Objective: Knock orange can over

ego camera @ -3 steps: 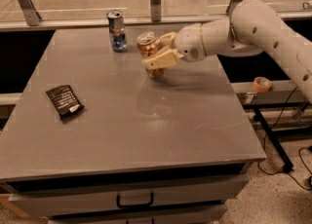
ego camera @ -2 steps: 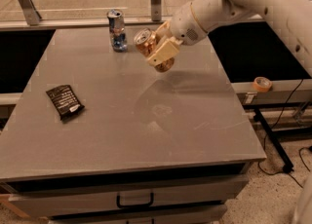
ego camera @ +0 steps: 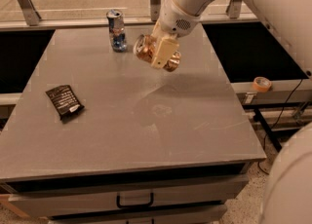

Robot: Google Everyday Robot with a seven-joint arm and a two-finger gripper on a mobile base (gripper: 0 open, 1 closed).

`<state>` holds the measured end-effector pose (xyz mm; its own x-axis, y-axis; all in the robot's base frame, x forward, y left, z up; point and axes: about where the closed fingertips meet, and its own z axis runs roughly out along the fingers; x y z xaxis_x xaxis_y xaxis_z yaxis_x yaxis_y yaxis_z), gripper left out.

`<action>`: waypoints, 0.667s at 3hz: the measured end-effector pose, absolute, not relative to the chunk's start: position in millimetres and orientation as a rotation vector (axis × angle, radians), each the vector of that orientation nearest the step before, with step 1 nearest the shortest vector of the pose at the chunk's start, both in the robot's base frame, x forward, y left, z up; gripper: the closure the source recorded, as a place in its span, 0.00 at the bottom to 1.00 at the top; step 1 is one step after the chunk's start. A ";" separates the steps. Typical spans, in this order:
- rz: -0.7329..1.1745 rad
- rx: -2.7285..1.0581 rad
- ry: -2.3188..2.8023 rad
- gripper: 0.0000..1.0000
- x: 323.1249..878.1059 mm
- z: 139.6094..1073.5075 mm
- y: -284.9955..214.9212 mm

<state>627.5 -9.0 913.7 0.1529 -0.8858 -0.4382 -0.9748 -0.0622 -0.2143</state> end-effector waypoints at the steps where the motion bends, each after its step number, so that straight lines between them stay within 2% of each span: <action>1: 0.196 -2.078 1.838 0.82 623.5 898.0 -15.2; 2: 0.167 -2.102 1.888 0.59 619.0 883.7 -19.0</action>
Offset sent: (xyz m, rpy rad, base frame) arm -0.0148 -0.0170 -0.0454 -0.2302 0.0749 -0.0315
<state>619.0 -19.0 883.7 0.1245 -0.9488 -0.2903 -0.9851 -0.0832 -0.1507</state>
